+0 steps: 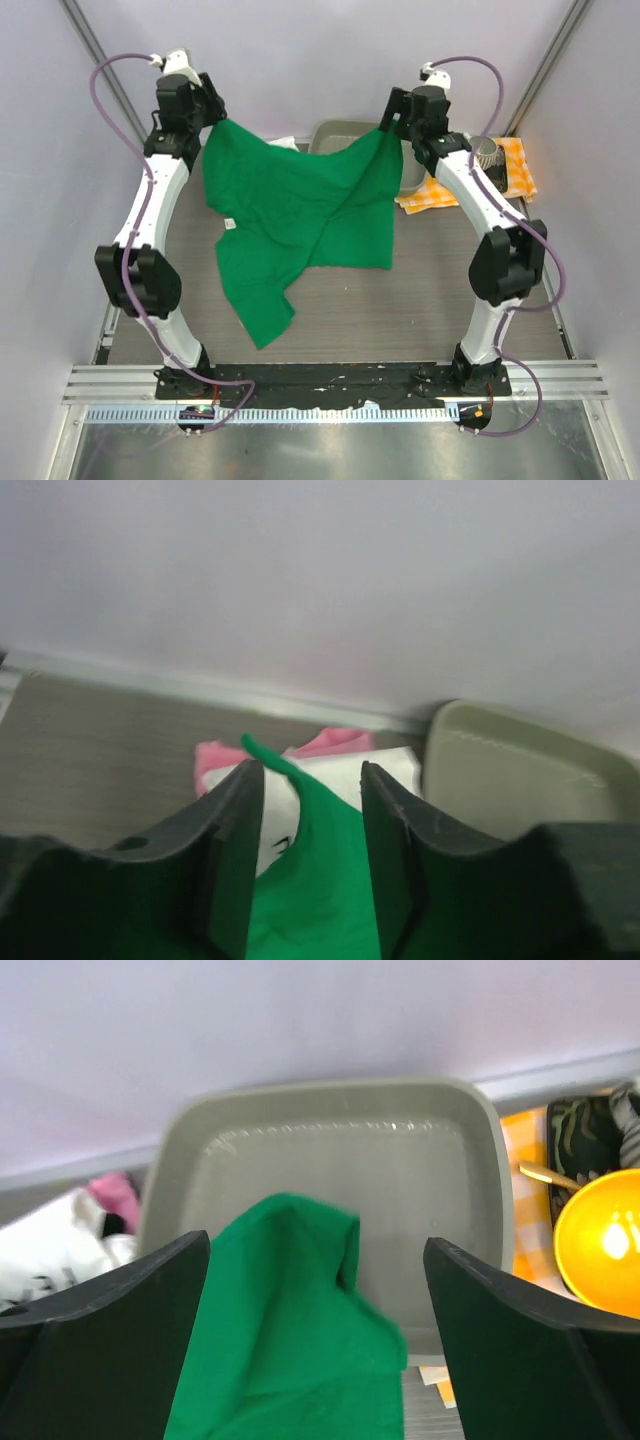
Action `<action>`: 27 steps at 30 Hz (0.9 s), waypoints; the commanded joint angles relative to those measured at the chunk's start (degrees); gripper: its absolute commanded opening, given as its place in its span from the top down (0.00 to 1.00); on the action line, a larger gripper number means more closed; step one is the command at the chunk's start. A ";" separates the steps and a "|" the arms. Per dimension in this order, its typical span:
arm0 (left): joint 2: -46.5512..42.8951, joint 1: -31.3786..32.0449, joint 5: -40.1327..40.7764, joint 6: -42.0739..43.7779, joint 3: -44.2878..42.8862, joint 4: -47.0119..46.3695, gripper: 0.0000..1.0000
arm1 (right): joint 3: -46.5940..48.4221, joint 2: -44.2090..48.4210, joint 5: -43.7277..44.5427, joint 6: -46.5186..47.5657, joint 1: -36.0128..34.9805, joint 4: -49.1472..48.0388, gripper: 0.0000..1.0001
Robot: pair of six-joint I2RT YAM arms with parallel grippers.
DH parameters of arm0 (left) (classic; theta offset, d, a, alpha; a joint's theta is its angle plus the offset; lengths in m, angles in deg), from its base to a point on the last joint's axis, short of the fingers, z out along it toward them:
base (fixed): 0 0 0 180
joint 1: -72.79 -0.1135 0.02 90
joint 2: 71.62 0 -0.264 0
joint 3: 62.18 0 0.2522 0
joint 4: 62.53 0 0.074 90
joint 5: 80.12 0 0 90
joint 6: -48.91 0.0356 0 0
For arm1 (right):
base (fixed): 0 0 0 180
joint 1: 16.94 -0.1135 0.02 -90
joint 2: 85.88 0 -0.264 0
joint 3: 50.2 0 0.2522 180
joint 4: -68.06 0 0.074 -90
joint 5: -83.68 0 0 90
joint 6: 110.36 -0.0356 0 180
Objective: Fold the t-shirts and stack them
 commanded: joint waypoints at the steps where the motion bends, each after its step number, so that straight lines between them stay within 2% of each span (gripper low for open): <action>1: 6.31 -0.82 16.26 -1.18 -0.04 5.61 0.45 | 2.79 -3.15 0.09 -1.88 0.52 2.62 0.03; 2: 6.66 -0.73 19.52 -2.41 -0.38 8.40 0.41 | -0.87 -1.91 0.09 -2.06 0.52 1.39 0.03; 3: 6.75 -0.73 25.03 -4.68 -2.04 10.34 0.41 | -3.00 -0.16 0.17 -2.23 0.52 -0.88 0.03; 6: 4.48 -0.47 33.05 -8.56 -3.64 17.47 0.40 | -10.38 7.57 1.75 -2.76 0.00 -1.70 0.02; 9: -2.63 2.68 34.84 -8.92 -2.42 21.52 0.39 | -17.15 16.27 3.43 -1.97 -2.71 0.40 0.02; 10: -4.65 5.57 34.93 -9.53 -0.58 22.74 0.18 | -20.13 18.55 3.34 -1.71 -3.95 1.46 0.02; 12: -12.12 9.09 32.05 -10.94 3.11 26.88 0.16 | -22.87 23.48 2.47 -1.97 -6.32 5.57 0.02; 13: -14.58 12.85 28.11 -13.47 9.65 28.28 0.16 | -24.97 24.63 1.59 -2.06 -9.20 7.51 0.01; 15: -23.02 18.56 25.10 -16.38 18.02 27.77 0.16 | -27.35 26.66 -0.87 -3.72 -11.33 12.88 0.01; 16: -25.65 20.34 22.82 -19.44 25.38 27.16 0.10 | -30.32 26.92 -2.53 -3.82 -12.56 14.03 0.01; 19: -32.70 25.89 19.91 -24.46 35.79 26.37 0.10 | -36.91 27.63 -5.36 -4.35 -15.72 15.88 0.00; 20: -33.93 26.94 19.64 -26.13 42.18 25.75 0.10 | -38.42 27.89 -6.06 -4.61 -16.17 15.19 0.00; 23: -38.24 30.02 16.84 -29.65 53.01 19.87 0.10 | -44.93 28.51 -8.78 -6.28 -16.97 9.67 0.01; 27: -37.73 31.26 13.14 -30.90 60.51 11.43 0.10 | -49.68 25.53 -10.20 -7.77 -17.06 3.32 0.00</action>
